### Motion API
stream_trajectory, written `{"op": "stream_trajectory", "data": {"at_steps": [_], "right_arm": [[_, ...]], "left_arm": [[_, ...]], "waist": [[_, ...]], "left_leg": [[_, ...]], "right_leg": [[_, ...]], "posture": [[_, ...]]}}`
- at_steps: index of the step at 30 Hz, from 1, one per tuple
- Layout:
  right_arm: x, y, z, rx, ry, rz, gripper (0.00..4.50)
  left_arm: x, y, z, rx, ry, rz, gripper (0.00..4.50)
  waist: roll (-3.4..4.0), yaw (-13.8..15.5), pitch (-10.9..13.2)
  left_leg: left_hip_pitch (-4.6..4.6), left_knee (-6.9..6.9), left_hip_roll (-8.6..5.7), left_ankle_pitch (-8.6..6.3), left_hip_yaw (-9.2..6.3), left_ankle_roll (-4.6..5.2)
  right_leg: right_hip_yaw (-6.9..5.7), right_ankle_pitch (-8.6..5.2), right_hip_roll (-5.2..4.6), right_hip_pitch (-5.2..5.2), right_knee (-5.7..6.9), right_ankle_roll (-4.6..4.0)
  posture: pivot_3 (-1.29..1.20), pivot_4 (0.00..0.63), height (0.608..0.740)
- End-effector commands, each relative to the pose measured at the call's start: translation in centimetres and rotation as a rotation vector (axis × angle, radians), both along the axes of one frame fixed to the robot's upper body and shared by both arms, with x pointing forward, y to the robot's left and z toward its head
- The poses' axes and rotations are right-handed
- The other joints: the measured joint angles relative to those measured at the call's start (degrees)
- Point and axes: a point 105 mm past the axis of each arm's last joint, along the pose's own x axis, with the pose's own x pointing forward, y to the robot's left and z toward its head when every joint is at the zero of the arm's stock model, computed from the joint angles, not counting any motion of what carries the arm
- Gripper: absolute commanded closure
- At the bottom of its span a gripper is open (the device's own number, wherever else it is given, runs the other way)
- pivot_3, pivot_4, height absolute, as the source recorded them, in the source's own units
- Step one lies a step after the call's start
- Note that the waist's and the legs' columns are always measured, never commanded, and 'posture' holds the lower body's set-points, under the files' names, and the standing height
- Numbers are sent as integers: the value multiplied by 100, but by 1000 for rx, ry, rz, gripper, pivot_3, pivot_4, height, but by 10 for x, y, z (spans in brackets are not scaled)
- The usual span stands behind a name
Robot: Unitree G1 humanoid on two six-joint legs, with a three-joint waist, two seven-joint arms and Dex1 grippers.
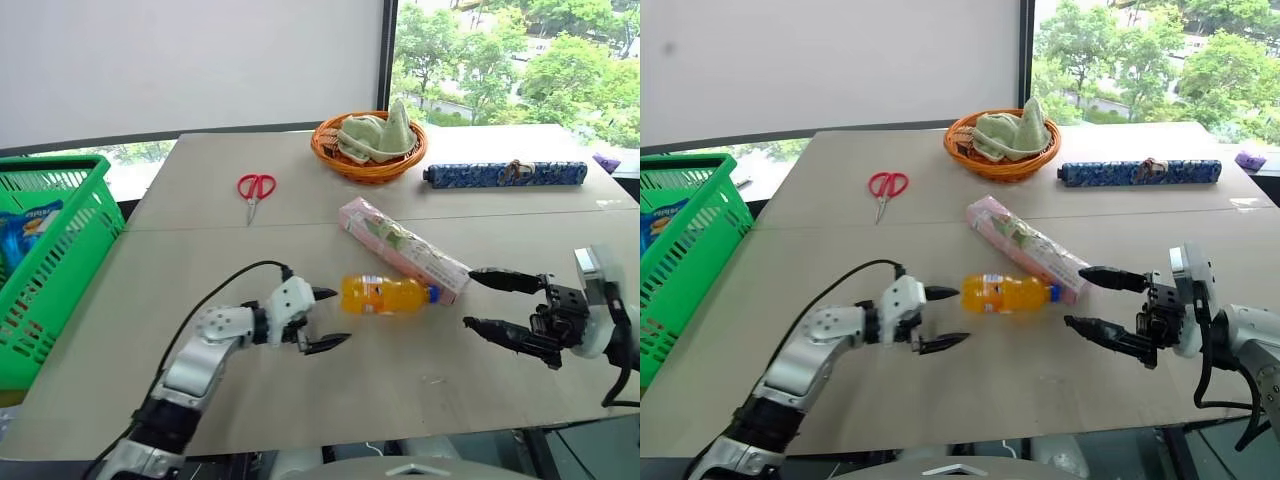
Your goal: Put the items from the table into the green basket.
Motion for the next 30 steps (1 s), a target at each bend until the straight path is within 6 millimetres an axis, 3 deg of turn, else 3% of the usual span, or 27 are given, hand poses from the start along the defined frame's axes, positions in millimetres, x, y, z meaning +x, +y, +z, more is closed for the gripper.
{"op": "stream_trajectory", "data": {"at_steps": [1,10,13,18,24,27,30], "right_arm": [[-1,5,9,1,-50,7,0],[-2,10,11,9,-63,-19,0],[-2,10,12,16,-63,-29,0],[-1,15,13,25,-67,-26,0],[3,15,17,32,-86,-36,0],[5,14,13,32,-81,-55,0],[7,10,0,-29,-70,-81,0]], "left_arm": [[12,-16,22,-56,-76,-24,74],[32,-26,28,-125,-120,-12,74],[32,-36,52,-187,-185,-101,74],[42,-48,66,-141,-234,-249,74],[47,-47,45,128,-210,-454,74],[66,-44,35,329,-215,-466,74],[80,-47,34,412,-209,-451,74]], "waist": [[0,-14,-1],[1,-96,-2],[1,-107,-2],[0,-181,-2],[0,-342,-2],[-9,-358,2],[-9,-362,-1]], "left_leg": [[-2,4,0,-1,-1,1],[-9,17,1,-5,-7,8],[-18,27,1,-7,-10,11],[-22,46,0,-11,-10,17],[-22,49,1,-11,-12,18],[-25,50,1,-11,-14,18],[-26,52,1,-12,-17,20]], "right_leg": [[0,0,2,0,0,1],[0,-5,8,0,5,11],[-1,-4,8,0,5,13],[-1,-1,13,3,9,19],[0,-3,19,3,10,23],[1,-11,20,2,9,39],[0,-15,20,2,8,45]], "posture": [[-246,0,740],[-270,0,740],[-273,0,740],[-272,0,740],[-280,0,740],[-281,0,740],[-293,0,740]]}}
